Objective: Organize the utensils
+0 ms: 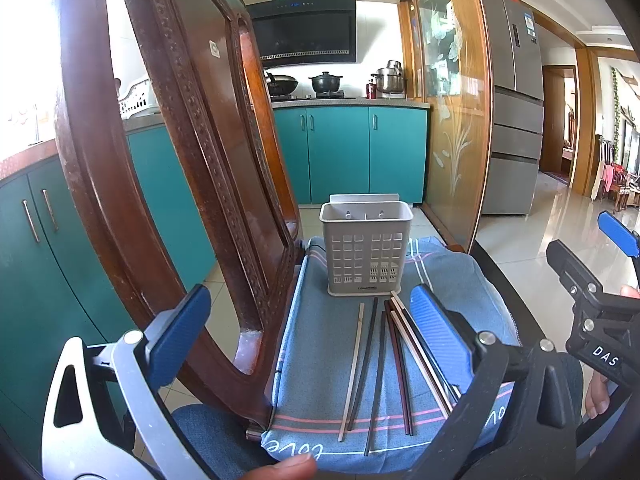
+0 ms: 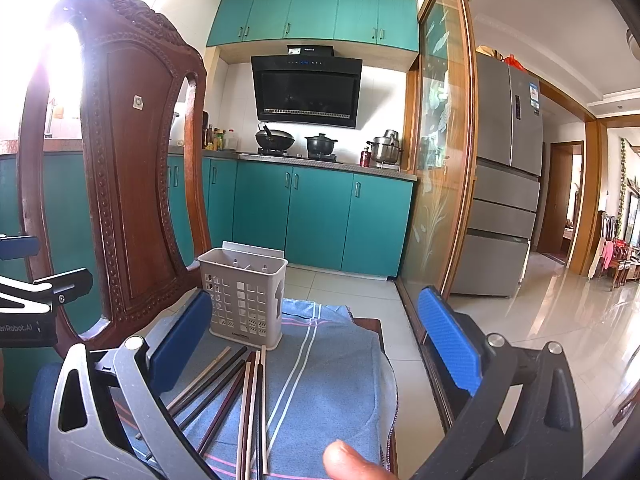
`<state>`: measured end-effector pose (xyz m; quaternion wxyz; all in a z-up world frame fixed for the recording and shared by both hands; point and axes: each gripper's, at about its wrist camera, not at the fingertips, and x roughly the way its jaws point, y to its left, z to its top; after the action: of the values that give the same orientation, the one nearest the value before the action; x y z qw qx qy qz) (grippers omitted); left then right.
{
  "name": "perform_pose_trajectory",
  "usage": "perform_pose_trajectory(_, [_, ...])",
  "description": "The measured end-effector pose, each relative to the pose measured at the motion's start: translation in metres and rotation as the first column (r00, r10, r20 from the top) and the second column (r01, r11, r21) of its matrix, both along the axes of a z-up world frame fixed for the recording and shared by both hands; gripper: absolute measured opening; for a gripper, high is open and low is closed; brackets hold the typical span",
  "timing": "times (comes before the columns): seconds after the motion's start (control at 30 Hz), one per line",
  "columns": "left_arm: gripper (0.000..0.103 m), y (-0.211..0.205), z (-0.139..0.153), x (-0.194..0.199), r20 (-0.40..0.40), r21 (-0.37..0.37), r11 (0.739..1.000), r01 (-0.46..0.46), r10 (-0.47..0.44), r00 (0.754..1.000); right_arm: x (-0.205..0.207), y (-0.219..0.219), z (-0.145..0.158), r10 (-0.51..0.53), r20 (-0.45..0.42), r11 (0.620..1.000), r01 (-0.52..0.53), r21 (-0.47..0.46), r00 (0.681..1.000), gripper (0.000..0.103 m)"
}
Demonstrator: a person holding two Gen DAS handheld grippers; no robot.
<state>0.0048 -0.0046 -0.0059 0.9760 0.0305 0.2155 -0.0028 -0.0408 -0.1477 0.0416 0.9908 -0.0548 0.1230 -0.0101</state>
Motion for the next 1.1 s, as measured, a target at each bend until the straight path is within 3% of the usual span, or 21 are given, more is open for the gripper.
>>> perform_pose_trajectory(1.1, [0.099,-0.0031,-0.0020,0.0000,-0.004,0.003,1.000,-0.001,0.001,1.000,-0.0002,-0.0010,-0.0004,-0.003,0.007,1.000,0.003,0.001,1.000,0.101])
